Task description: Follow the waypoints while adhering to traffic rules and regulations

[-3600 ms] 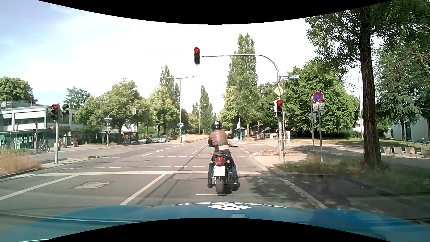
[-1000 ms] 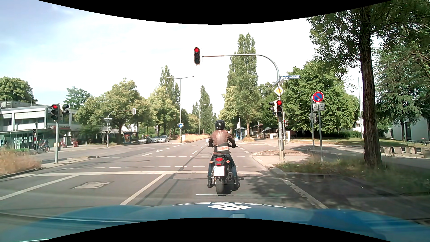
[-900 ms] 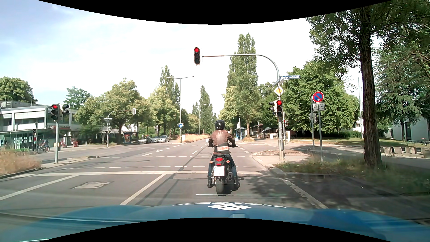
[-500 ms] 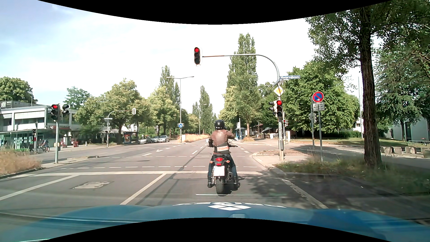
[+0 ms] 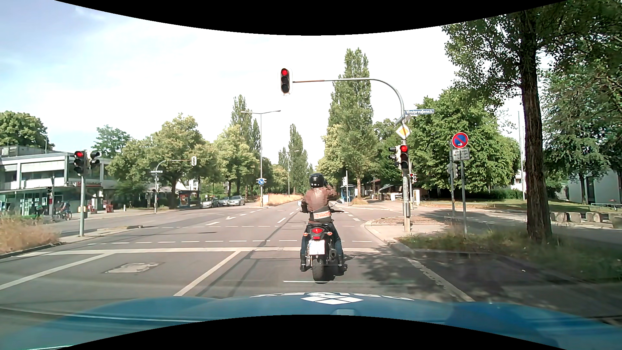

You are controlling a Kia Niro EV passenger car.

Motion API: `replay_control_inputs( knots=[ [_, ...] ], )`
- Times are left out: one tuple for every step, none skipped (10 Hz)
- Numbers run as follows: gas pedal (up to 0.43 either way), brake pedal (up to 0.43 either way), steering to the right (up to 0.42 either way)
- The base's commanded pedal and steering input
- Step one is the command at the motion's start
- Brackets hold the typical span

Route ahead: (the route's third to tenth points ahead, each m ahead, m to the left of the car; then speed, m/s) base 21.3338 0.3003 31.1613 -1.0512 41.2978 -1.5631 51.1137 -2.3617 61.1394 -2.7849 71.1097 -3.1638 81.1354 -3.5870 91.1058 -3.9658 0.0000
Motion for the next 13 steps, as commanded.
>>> replay_control_inputs(
  knots=[
    [0.0, 0.201, -0.001],
    [0.0, 0.201, -0.002],
    [0.0, 0.201, -0.001],
    [0.0, 0.201, -0.001],
    [0.0, 0.201, -0.001],
    [0.0, 0.201, -0.001],
    [0.0, 0.195, -0.001],
    [0.0, 0.079, -0.001],
    [0.0, 0.0, -0.001],
    [0.0, 0.0, -0.001],
    [0.0, 0.0, -0.001],
    [0.0, 0.0, -0.002],
    [0.0, 0.0, -0.001]
  ],
)
